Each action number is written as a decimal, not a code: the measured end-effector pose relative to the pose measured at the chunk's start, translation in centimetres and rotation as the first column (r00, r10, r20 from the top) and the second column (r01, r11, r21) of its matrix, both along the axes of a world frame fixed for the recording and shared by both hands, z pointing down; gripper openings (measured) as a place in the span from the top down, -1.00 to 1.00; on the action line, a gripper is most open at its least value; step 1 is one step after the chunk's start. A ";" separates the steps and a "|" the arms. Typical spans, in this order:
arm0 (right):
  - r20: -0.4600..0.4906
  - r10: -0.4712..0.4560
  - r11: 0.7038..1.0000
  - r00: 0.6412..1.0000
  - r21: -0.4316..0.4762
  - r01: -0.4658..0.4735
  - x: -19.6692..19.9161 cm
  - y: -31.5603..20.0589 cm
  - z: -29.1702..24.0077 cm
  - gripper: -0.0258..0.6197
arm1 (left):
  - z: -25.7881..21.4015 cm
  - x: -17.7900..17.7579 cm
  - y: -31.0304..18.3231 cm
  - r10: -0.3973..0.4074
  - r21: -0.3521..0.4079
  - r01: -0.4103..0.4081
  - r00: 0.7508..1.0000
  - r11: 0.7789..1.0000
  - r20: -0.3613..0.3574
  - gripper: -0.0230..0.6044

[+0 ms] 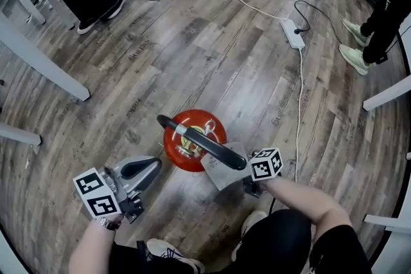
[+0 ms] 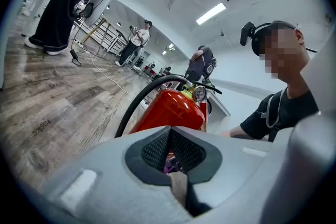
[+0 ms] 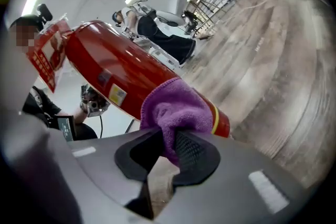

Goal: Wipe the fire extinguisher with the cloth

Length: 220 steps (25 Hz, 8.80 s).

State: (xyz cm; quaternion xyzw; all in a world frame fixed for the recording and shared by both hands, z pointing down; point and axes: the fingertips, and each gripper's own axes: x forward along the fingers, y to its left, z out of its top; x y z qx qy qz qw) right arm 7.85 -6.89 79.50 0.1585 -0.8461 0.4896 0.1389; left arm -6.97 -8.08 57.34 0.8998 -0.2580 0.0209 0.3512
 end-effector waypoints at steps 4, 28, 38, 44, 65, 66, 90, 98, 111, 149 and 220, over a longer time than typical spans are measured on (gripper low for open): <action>-0.090 0.008 0.995 0.996 -0.103 -0.017 -0.6 1.4 6.4 0.73 | 0.6 -0.5 0.4 -0.021 -0.026 0.021 1.000 0.999 0.008 0.93; 0.091 -0.229 0.880 0.969 0.445 0.167 1.0 -9.9 -30.6 0.73 | -4.2 -0.1 -1.3 -0.046 0.110 0.051 0.998 0.993 -0.049 0.93; -0.290 -0.786 0.340 0.545 0.533 0.775 -5.9 -4.1 -38.7 0.73 | -4.7 -0.4 -1.4 -0.054 0.128 0.062 0.997 0.990 -0.062 0.93; -0.374 -0.865 0.197 0.335 0.362 0.911 -7.9 -2.2 -35.4 0.73 | -4.2 -1.3 -0.9 -0.056 0.113 0.064 0.996 0.992 -0.070 0.93; -0.370 -0.895 0.159 0.248 0.256 0.954 -6.3 -1.8 -35.2 0.74 | -2.8 -1.6 -2.3 -0.082 0.083 0.088 0.994 0.993 -0.078 0.93; -0.372 -0.894 0.153 0.248 0.267 0.952 -5.6 -1.1 -35.6 0.74 | -2.7 -1.5 -2.3 -0.078 0.080 0.084 0.994 0.993 -0.077 0.93; -0.427 -0.799 0.310 0.423 0.311 0.898 -10.7 -6.1 -32.3 0.74 | -4.0 -2.0 -2.4 -0.106 0.108 0.115 0.991 0.987 -0.082 0.93; -0.197 -0.597 0.590 0.777 0.549 0.592 -10.2 -9.6 -38.3 0.74 | -8.6 -1.4 -2.9 -0.063 0.218 0.091 0.989 0.972 -0.132 0.62; 0.027 -0.501 0.703 0.865 0.595 0.389 -10.2 -7.5 -44.3 0.74 | -18.1 4.0 -4.9 -0.009 0.410 0.022 0.999 0.912 -0.033 -0.26; 0.129 -0.140 0.788 0.982 0.614 0.032 1.0 -16.5 -42.0 0.91 | 2.3 11.5 7.7 0.311 -0.062 -0.317 0.946 0.946 -0.087 0.66; 0.131 -0.056 0.887 0.990 0.461 -0.011 5.4 -15.5 -31.3 0.91 | -3.2 -2.1 -9.2 0.124 -0.086 -0.103 0.945 0.991 0.302 0.66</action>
